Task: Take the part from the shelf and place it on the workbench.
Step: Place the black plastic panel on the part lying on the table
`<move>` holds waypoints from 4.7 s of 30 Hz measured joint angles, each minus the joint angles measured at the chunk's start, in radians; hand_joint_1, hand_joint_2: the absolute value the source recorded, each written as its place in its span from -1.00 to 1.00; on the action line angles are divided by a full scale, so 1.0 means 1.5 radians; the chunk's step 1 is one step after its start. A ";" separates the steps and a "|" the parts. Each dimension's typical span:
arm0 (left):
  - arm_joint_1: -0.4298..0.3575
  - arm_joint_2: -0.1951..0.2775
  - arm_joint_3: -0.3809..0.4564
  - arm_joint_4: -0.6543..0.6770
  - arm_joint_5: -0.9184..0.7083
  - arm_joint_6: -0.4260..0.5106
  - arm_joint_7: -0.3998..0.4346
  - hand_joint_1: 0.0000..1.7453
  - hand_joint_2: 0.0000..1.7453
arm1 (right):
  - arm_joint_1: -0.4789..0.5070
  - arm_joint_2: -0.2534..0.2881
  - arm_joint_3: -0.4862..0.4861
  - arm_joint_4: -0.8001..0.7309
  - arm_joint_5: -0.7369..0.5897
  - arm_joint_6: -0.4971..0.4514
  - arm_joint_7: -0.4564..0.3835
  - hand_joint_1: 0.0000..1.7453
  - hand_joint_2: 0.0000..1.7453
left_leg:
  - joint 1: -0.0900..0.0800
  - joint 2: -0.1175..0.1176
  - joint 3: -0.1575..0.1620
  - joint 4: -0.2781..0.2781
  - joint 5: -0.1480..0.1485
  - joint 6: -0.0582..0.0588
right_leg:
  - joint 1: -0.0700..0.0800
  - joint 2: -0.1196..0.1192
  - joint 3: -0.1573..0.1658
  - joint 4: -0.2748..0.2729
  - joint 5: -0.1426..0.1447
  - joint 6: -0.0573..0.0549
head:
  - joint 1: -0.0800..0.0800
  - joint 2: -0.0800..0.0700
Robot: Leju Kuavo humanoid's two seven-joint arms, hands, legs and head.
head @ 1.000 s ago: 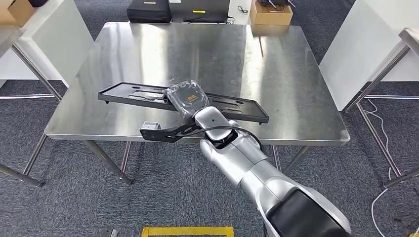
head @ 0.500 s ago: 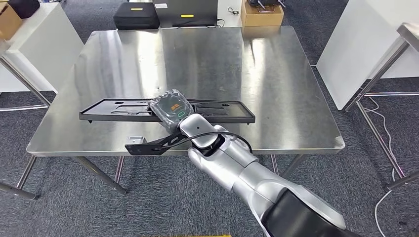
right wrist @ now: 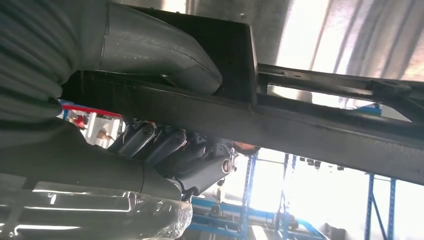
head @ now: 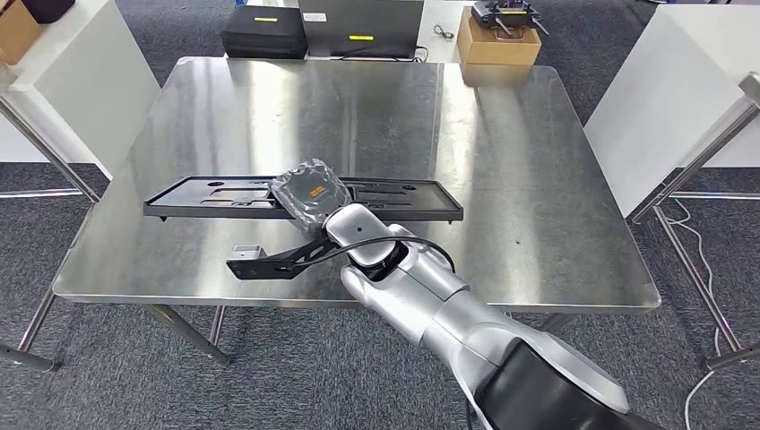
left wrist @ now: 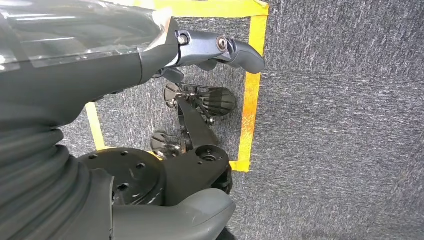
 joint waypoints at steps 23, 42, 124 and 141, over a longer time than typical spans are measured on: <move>0.003 0.000 0.006 0.005 -0.001 0.020 0.024 -1.00 1.00 | 0.002 0.006 0.009 0.009 -0.002 -0.006 -0.001 1.00 1.00 | 0.030 0.005 -0.031 0.012 0.017 -0.050 | -0.011 0.006 0.129 -0.207 0.061 0.006 | -0.008 0.000; 0.007 0.007 0.010 0.007 -0.028 0.010 0.040 -1.00 1.00 | -0.003 -0.056 -0.098 0.100 0.042 -0.021 0.050 1.00 1.00 | 0.019 -0.007 -0.031 0.009 0.017 -0.028 | -0.012 -0.002 0.143 -0.233 0.063 0.022 | -0.003 0.000; 0.017 -0.011 0.050 -0.001 -0.120 0.030 0.033 -1.00 -1.00 | 0.757 -0.330 -0.482 -0.920 0.318 -0.265 -0.159 -1.00 -1.00 | 0.019 -0.007 -0.021 0.008 0.007 -0.030 | -0.012 -0.002 0.147 -0.230 0.052 0.028 | -0.003 0.000; 0.022 -0.016 0.063 0.008 -0.116 0.037 0.036 -1.00 -1.00 | 0.849 -0.325 -0.507 -0.980 0.316 -0.281 -0.152 -1.00 -1.00 | 0.015 -0.007 -0.016 0.011 0.000 -0.023 | -0.018 -0.002 0.153 -0.231 0.050 0.032 | -0.003 0.000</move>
